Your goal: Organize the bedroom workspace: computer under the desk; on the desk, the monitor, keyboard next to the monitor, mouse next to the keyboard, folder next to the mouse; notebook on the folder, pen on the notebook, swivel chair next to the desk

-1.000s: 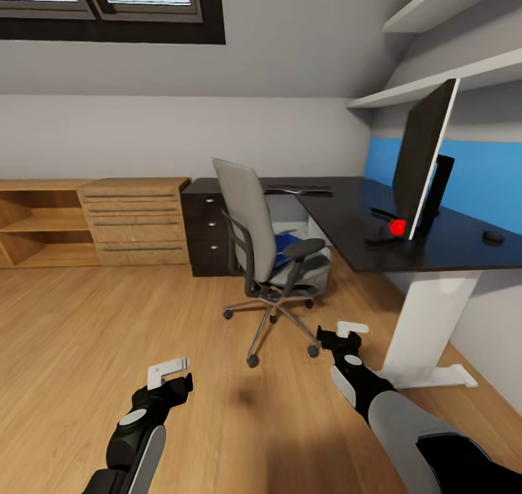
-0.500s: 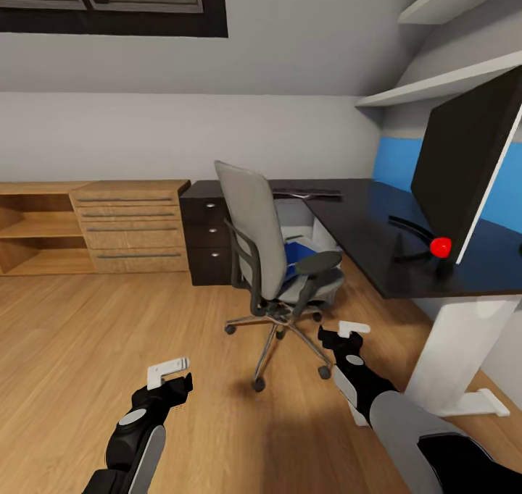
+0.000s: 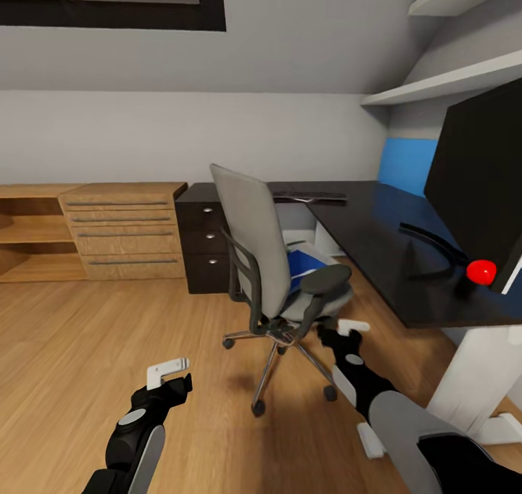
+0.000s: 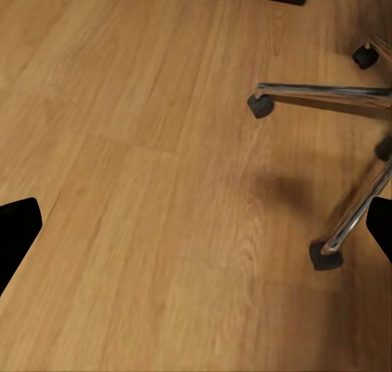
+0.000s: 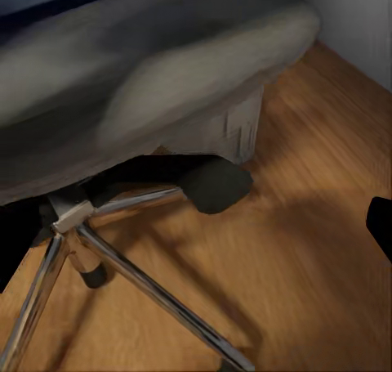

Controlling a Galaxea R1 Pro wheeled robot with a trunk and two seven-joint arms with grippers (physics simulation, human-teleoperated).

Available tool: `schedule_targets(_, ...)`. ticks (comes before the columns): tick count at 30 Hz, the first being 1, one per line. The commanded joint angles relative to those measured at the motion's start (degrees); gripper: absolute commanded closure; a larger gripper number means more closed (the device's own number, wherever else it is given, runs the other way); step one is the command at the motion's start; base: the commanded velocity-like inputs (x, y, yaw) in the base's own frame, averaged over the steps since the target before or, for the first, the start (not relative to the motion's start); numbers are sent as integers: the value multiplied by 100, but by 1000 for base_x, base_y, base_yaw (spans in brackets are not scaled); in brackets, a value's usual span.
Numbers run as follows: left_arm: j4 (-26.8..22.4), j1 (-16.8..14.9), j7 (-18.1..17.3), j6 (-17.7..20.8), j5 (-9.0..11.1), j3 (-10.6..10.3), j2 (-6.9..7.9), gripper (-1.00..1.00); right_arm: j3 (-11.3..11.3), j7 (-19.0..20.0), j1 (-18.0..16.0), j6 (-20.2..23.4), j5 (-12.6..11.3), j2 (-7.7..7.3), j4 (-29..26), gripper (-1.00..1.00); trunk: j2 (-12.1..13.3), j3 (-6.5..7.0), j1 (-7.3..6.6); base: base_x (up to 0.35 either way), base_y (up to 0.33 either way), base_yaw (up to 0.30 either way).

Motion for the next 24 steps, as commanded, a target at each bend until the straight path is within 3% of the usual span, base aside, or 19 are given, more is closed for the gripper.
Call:
schedule_targets(1, -7, -2, 58, 14, 57, -6, 1, -100, 54, -26, -4, -161, -60, 16, 2, -100, -2, -6, 0, 42, 0, 0)
schedule_targets(5, -7, -3, 61, 14, 54, -5, 4, -100, 53, -25, 2, -435, -70, 63, 19, -100, -2, -6, 0, 16, 0, 0)
schedule_targets(13, -5, -3, 61, 14, 53, 2, 6, -100, 59, -25, 3, -496, -72, 109, 36, -100, -2, -6, 0, 2, 0, 30)
schedule_targets(24, -6, -2, 61, 14, 45, 10, 6, -100, 62, -33, 4, -498, -72, 122, 38, -100, -2, -6, 0, 0, 0, 248)
